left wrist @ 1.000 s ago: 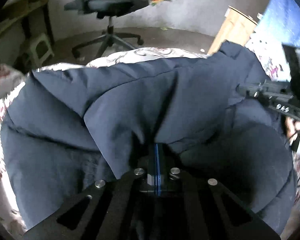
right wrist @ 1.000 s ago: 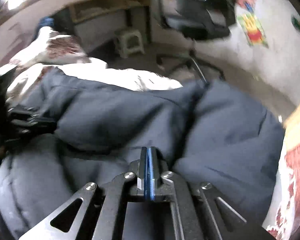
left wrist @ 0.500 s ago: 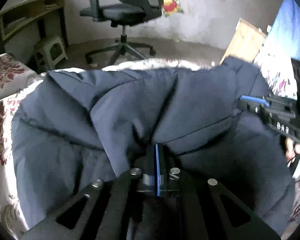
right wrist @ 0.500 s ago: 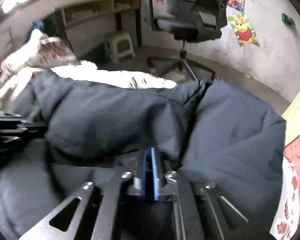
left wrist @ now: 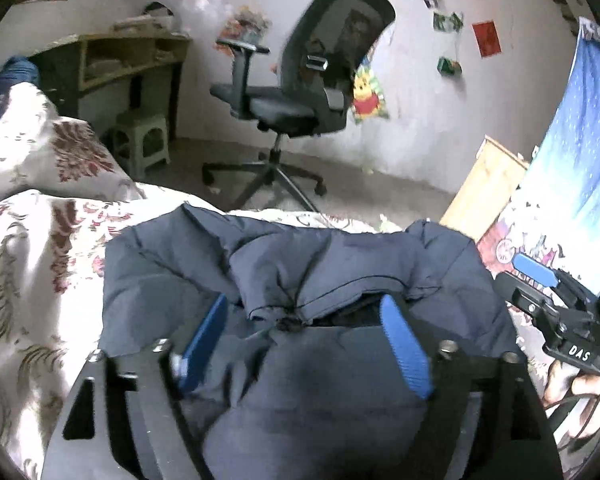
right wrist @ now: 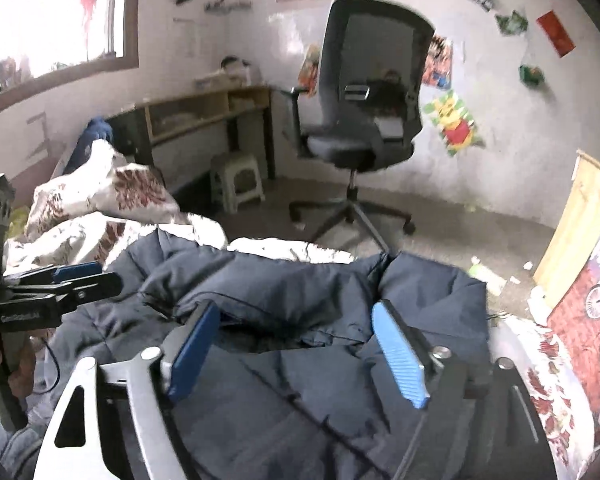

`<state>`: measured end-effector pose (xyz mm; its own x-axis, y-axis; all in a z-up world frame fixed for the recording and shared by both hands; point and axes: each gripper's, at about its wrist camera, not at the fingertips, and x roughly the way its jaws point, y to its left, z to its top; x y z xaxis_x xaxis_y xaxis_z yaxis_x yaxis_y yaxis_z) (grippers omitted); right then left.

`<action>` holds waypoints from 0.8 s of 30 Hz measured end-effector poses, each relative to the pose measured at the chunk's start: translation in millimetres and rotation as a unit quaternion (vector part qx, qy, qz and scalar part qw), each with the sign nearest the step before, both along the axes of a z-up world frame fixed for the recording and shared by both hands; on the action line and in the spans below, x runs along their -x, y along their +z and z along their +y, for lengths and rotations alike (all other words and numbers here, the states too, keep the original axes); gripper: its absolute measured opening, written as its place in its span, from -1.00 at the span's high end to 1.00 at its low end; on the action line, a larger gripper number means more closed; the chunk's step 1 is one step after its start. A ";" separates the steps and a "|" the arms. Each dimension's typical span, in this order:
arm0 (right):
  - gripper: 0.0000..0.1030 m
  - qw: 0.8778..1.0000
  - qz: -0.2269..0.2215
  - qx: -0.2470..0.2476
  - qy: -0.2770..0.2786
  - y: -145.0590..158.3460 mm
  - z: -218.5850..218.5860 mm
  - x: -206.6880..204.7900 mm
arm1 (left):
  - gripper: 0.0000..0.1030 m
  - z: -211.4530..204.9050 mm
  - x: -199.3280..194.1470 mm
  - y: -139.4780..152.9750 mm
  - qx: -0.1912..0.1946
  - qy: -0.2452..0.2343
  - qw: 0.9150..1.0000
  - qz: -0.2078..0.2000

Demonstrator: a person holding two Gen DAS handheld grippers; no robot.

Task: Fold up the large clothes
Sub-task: 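Open both tools and release the folded jacket edge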

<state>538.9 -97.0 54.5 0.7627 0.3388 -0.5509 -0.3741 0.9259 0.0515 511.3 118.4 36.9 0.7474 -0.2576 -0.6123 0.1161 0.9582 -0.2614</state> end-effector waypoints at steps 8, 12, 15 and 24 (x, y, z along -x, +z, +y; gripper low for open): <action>-1.00 0.999 -0.021 -0.029 -0.030 21.8 -13.1 46.8 | -0.86 0.6 43.5 38.5 -0.011 0.019 0.999 -0.025; -1.00 0.999 -0.033 -0.031 -0.031 34.8 -16.9 73.4 | -0.97 -3.6 68.6 55.4 -0.016 0.017 0.999 -0.045; -1.00 0.998 -0.043 -0.034 -0.025 44.7 -18.0 95.9 | -0.97 -10.4 90.3 67.6 -0.033 0.013 0.998 -0.054; -1.00 0.996 -0.047 -0.067 -0.017 64.5 -34.6 159.1 | -0.97 -22.4 164.6 90.3 -0.055 0.026 0.996 -0.061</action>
<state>379.9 -131.6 119.0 0.8213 0.3776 -0.4277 -0.3516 0.9253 0.1417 346.7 95.9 127.2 0.8283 -0.1537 -0.5388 0.0904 0.9857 -0.1421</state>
